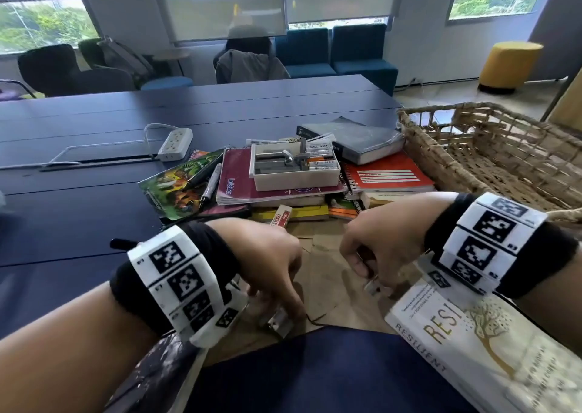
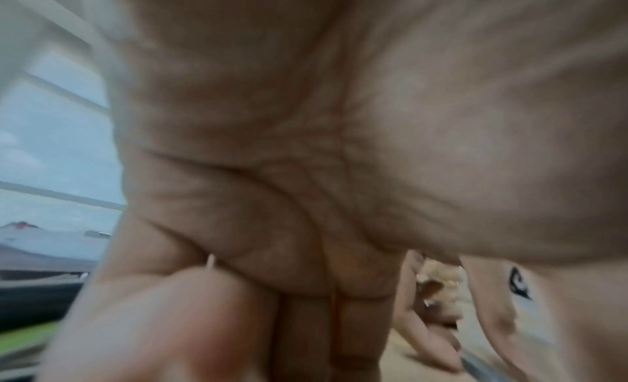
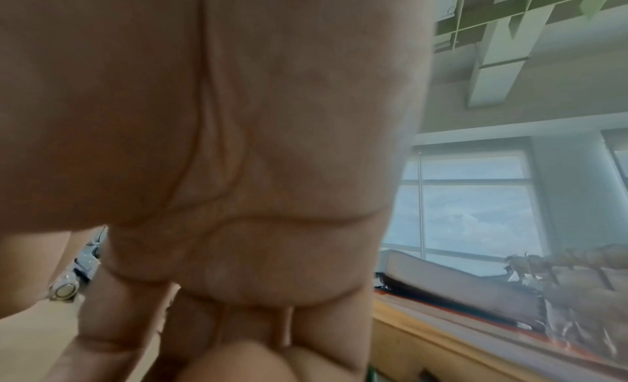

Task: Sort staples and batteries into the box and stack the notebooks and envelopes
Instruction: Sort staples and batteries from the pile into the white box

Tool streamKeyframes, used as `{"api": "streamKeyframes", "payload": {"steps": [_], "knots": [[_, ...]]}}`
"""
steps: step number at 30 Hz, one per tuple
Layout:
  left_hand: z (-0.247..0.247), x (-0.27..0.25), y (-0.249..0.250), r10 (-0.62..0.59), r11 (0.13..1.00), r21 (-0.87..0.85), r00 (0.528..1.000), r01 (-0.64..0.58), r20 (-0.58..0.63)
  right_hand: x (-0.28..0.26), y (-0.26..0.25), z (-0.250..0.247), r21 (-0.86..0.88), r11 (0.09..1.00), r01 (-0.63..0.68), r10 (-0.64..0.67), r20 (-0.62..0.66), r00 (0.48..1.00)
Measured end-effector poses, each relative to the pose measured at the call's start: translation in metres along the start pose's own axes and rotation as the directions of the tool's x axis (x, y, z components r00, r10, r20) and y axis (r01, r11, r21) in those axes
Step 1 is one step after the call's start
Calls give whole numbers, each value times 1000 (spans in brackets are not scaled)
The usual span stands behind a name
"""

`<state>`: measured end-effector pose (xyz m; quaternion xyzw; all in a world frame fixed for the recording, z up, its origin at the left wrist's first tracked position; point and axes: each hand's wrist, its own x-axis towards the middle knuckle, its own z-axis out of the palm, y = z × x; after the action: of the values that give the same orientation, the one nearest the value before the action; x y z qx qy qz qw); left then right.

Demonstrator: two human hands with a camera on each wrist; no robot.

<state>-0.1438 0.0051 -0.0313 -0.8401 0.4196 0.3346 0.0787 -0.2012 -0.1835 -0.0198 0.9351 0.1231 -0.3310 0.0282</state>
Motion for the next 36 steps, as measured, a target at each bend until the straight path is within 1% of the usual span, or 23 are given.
{"api": "streamKeyframes", "payload": {"steps": [2,4,8,10,13,16,18,20,22,24,26,28,32,36], "knots": [[5,0,1,-21,998,63,1000,22,-18,2,0,3,-6,1000,-12,12,-19,1000],[6,1,0,-26,996,86,998,30,-55,4,1,5,2,1000,-25,25,-29,999],[3,2,-1,-20,998,50,998,23,-62,9,4,6,50,998,-24,27,-66,997],[2,4,-1,-11,999,32,996,14,-87,11,7,7,86,996,-21,30,-95,995],[1,7,-4,11,1000,-3,990,-12,-138,13,10,5,108,994,-12,27,-136,990],[0,9,-5,37,999,13,971,-35,-237,16,11,1,138,990,-2,26,-168,986],[-1,9,-6,38,998,49,955,-25,-293,17,12,-2,161,987,0,30,-182,983],[-3,8,-7,20,997,76,949,4,-314,18,12,-4,177,984,2,34,-199,979],[-4,7,-9,-6,997,76,960,28,-279,21,13,-6,197,980,3,38,-204,978],[-4,4,-10,-27,997,60,978,41,-206,21,13,-8,250,968,10,41,-198,979],[-4,2,-10,-25,998,51,992,32,-126,20,12,-11,263,965,14,41,-204,978],[-5,3,-9,-8,999,37,996,11,-88,19,11,-14,250,968,16,41,-224,974],[-6,10,-10,14,1000,-6,998,-15,-57,22,10,-18,264,964,27,39,-241,970],[-9,14,-12,29,999,23,997,-28,-72,25,8,-19,292,954,65,14,-261,965]]}}
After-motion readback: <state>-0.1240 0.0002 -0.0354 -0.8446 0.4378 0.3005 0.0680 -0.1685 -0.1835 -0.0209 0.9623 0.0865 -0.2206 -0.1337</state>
